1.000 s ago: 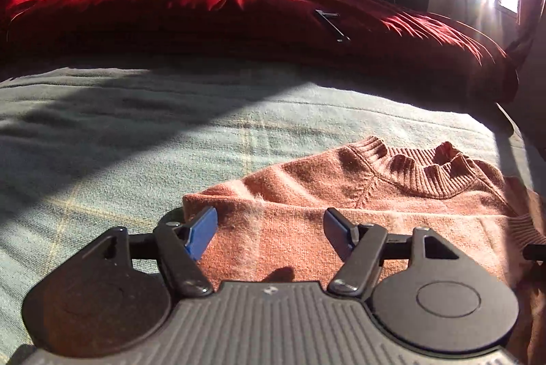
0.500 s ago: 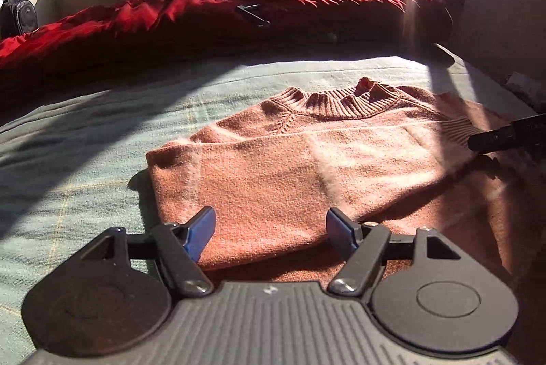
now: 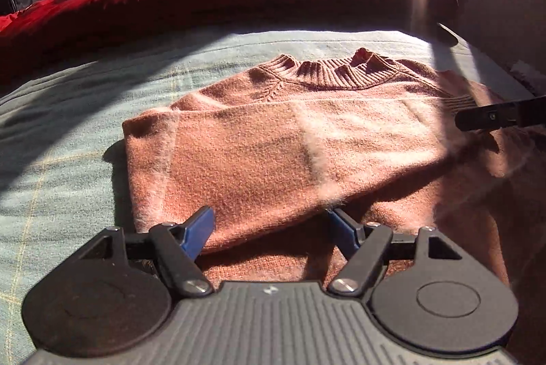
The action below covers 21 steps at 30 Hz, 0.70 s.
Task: Fold clothes
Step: 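Lay the cuff flat across the sweater body and open the right gripper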
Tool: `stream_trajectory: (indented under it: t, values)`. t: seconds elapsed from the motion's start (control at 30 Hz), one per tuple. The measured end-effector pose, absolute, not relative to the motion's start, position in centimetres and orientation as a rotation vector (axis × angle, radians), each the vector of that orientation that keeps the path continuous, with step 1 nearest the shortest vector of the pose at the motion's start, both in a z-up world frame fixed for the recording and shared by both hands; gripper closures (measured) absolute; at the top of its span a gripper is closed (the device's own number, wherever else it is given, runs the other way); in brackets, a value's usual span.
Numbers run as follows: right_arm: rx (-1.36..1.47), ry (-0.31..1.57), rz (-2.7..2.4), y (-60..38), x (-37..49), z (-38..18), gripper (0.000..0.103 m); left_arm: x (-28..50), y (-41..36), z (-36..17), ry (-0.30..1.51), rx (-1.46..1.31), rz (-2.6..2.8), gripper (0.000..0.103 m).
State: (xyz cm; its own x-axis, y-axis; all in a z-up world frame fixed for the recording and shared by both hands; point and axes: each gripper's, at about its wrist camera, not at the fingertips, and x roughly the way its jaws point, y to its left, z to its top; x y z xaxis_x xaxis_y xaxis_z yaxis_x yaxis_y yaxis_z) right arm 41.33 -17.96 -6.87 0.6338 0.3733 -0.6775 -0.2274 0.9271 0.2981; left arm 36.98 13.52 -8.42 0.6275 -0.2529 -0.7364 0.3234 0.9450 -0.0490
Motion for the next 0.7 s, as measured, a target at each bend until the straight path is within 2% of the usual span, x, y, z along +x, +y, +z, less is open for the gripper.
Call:
stream_trajectory:
  t: [0.2,0.3,0.5,0.7]
  values:
    - [0.287,0.810,0.220,-23.1,40.3,-8.0,0.033,36.4,13.4,-7.4,0.831,0.090,-0.303,0.028]
    - [0.312,0.798,0.148,-24.9,40.0,-7.1,0.028,35.7,12.5,-6.2,0.812,0.086,-0.334,0.028]
    - [0.314,0.794,0.216,-23.7,39.3,-6.2,0.024,32.9,9.1,-4.6,0.819,0.071,-0.470,0.028]
    - [0.282,0.844,0.254,-22.5,38.4,-7.0,0.023,30.9,5.1,-6.6,0.878,0.131,-0.624,0.028]
